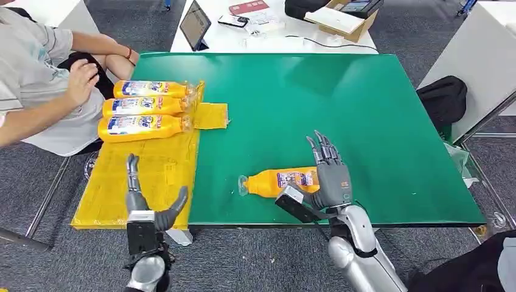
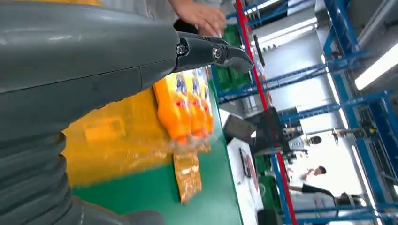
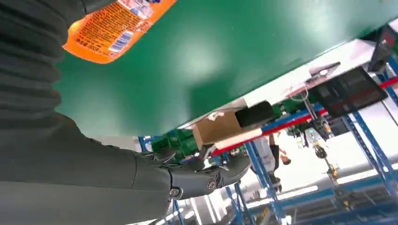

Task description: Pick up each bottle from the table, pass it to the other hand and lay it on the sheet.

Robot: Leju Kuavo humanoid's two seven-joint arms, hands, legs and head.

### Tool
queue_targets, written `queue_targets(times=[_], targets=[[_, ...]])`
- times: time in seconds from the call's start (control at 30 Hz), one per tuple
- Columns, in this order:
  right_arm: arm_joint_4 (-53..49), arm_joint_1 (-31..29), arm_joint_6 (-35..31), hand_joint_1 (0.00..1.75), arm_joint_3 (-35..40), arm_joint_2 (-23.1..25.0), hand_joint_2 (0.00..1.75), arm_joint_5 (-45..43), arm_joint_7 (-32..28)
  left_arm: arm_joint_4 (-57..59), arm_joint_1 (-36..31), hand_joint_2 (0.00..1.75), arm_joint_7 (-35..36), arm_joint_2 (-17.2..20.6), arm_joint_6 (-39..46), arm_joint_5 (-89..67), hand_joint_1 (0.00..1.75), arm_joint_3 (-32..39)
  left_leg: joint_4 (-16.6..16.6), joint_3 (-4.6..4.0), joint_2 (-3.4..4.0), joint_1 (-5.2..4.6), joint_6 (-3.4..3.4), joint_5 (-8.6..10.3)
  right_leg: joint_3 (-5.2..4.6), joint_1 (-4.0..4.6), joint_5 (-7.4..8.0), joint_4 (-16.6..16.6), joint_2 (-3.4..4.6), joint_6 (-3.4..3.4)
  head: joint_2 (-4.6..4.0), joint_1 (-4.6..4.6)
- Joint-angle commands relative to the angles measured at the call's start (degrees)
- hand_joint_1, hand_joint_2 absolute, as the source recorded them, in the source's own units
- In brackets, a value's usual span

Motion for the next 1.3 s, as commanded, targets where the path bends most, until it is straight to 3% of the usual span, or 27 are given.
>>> queue_targets(times=[0.03,0.43,0.67,0.83,0.9,1.3], targets=[[11.25,-4.22,1.35,0.00,-0.53,0.89,1.75,-0.64,0.02,4.86,-1.95,1.75,0.19,-0.38,0.56,1.66,0.00,-5.42,-0.09,0.29,0.06,0.02,-0.05,-0.04,0.28,0.03,-0.01,-0.11,0.07,-0.10,0.00,-0.02],[11.94,-4.40,3.03,0.00,-0.27,0.84,1.75,-0.84,0.77,5.51,-2.26,1.75,0.19,0.01,-0.40,2.06,0.00,-5.93,-0.05,0.31,0.07,0.02,-0.06,-0.08,0.28,0.04,-0.05,-0.06,0.08,-0.12,0.00,0.00],[27.09,-9.53,7.28,0.00,2.33,3.54,1.75,-2.92,-0.90,7.72,-3.88,1.75,0.19,-0.33,-0.48,2.65,0.00,-7.49,-0.08,0.24,0.11,0.03,-0.05,-0.02,0.21,0.04,0.03,-0.10,0.12,-0.09,-0.02,0.00],[31.08,-10.46,8.47,0.00,3.73,3.76,1.75,-2.97,-0.16,9.32,-4.29,1.75,0.19,-0.81,-3.49,3.72,0.00,-7.61,-0.06,0.16,0.06,0.01,-0.04,-0.01,0.13,0.02,0.01,-0.06,0.06,-0.07,0.00,-0.02],[30.50,-9.70,11.77,0.00,2.36,3.92,1.75,-7.69,-2.02,9.63,-4.37,1.75,0.19,-0.95,-3.94,3.84,0.00,-7.81,-0.07,0.23,0.03,0.02,-0.05,-0.04,0.20,0.03,-0.03,-0.06,0.04,-0.09,0.00,-0.02],[30.38,-10.19,9.80,0.00,3.74,3.44,1.75,-1.67,7.32,10.11,-4.48,1.75,0.63,-0.97,-2.63,1.74,0.00,-5.69,-0.06,0.33,-0.03,0.02,-0.04,-0.01,0.33,0.03,-0.01,-0.09,-0.02,-0.09,0.00,0.00]])
